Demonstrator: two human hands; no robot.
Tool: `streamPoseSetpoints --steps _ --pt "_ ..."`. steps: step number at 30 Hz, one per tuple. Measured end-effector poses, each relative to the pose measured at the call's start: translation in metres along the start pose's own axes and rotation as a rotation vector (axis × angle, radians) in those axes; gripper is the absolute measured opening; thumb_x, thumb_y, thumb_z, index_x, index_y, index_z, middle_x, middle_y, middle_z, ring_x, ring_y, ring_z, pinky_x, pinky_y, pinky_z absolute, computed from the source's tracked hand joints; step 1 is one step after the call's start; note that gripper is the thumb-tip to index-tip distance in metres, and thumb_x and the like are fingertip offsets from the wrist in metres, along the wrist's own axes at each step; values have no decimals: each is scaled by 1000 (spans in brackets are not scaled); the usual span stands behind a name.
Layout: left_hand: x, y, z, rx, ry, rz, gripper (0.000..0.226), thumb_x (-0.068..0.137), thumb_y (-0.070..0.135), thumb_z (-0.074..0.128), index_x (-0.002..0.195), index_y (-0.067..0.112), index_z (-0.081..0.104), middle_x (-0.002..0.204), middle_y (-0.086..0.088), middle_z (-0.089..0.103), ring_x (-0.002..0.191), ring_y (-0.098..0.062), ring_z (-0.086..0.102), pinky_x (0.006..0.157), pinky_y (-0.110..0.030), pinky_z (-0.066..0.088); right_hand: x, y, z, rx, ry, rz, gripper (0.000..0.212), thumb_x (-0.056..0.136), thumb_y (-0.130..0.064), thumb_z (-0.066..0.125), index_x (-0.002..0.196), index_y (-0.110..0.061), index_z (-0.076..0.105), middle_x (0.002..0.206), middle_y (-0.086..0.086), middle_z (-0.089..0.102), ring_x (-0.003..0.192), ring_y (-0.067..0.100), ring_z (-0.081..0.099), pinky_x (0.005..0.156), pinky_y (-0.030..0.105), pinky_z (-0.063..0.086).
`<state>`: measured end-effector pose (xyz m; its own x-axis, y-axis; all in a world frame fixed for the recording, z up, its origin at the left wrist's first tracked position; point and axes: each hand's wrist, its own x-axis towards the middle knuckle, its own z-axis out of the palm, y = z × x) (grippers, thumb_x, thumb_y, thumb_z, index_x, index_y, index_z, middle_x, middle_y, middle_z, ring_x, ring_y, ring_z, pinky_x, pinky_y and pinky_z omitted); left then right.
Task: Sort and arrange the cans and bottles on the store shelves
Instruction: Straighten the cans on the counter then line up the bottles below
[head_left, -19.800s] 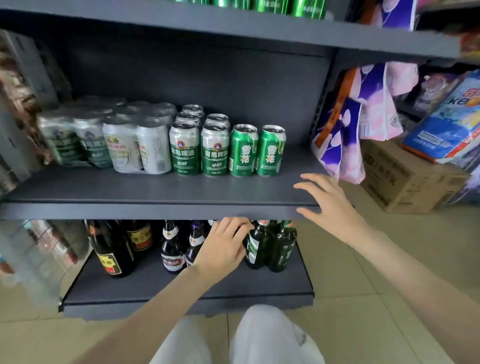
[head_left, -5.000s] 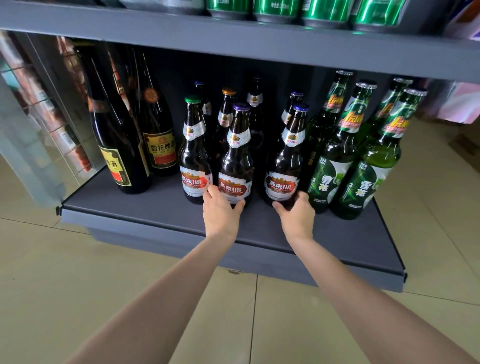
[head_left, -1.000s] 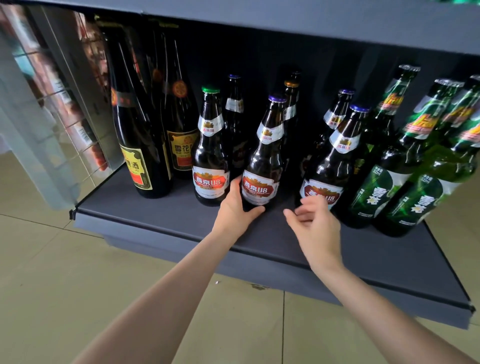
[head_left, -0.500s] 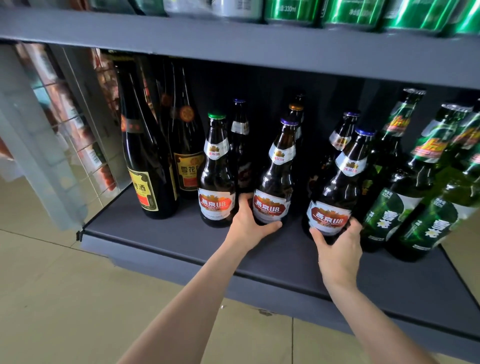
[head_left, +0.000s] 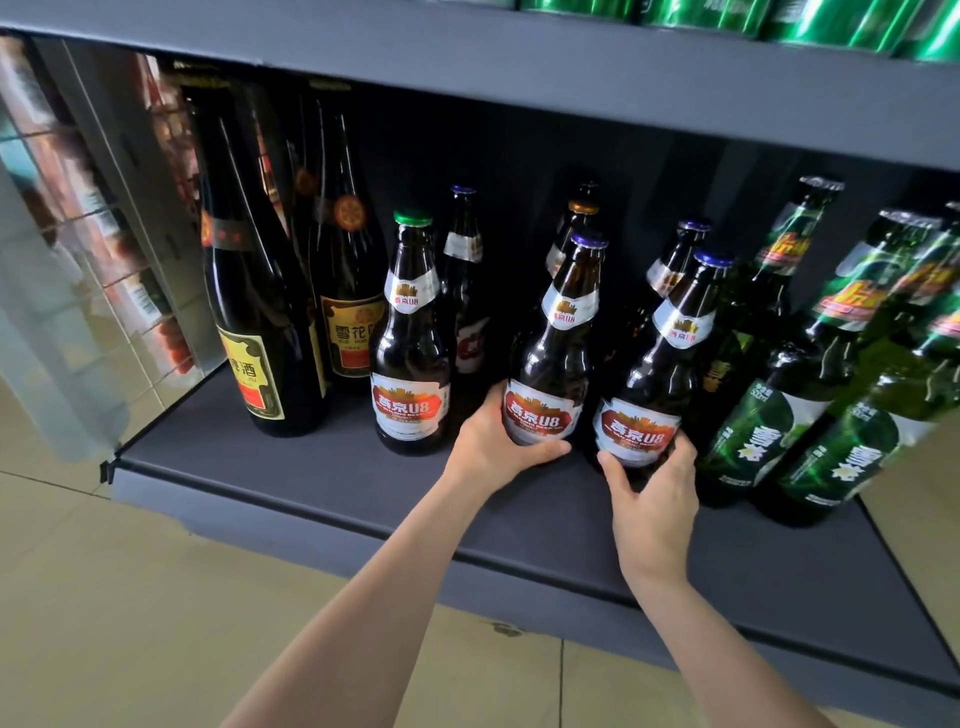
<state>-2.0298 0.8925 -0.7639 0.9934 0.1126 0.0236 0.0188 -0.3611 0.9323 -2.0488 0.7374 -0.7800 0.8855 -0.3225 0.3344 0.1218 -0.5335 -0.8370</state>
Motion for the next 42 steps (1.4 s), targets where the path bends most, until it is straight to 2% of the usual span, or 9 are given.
streamPoseSetpoints --steps 11,15,18,26,30,33,36,39,42 --pt "-2 6 26 -92 147 -25 72 64 28 84 125 20 45 106 11 58 98 -3 54 77 -10 40 1 2 2 -29 -16 -21 66 85 -18 66 139 -2 32 133 15 47 123 26 46 94 25 35" --pt "-3 1 35 -64 261 -18 71 61 34 84 120 22 46 112 5 60 108 -14 55 93 -33 48 0 1 2 -35 -36 -15 67 88 -19 63 142 -3 28 135 14 44 125 25 44 93 22 33" --pt "-5 2 40 -37 316 1 74 61 35 84 122 20 45 115 3 58 111 -16 53 95 -39 47 0 0 1 -45 -48 -2 69 89 -20 62 144 -3 25 137 14 41 126 25 43 96 26 35" --pt "-21 8 39 15 342 -12 74 72 28 78 133 13 38 127 -1 49 118 -16 48 93 -25 41 3 1 -16 -20 -187 61 66 88 -20 63 143 -9 28 138 7 44 125 23 46 102 32 38" --pt "-60 14 55 59 526 101 42 81 17 68 116 15 46 109 7 42 98 -6 44 86 -25 42 -7 25 -61 -81 -247 33 37 85 -17 67 117 -11 50 108 1 60 99 17 60 91 33 49" --pt "-78 24 85 105 361 244 32 83 15 64 111 16 48 103 10 44 99 -5 44 82 -9 33 -4 43 -92 -93 -106 44 24 82 -13 70 95 -14 50 88 3 60 80 19 61 74 21 46" --pt "-74 37 120 160 125 251 49 85 24 64 128 14 43 120 6 49 116 -10 45 89 -9 31 12 56 -112 -97 17 113 33 78 -13 74 100 -7 50 101 11 56 81 23 58 68 13 35" --pt "-64 50 151 211 18 132 83 82 37 66 146 14 18 145 1 35 133 -15 32 103 -23 30 30 65 -124 -96 7 189 63 75 -18 77 126 -5 42 123 10 44 101 28 56 84 30 42" --pt "-51 61 171 213 55 49 91 78 39 70 146 15 15 144 -2 36 132 -18 32 104 -31 35 42 72 -130 -48 -16 164 79 73 -18 79 139 -15 35 124 -2 48 103 27 58 85 48 51"
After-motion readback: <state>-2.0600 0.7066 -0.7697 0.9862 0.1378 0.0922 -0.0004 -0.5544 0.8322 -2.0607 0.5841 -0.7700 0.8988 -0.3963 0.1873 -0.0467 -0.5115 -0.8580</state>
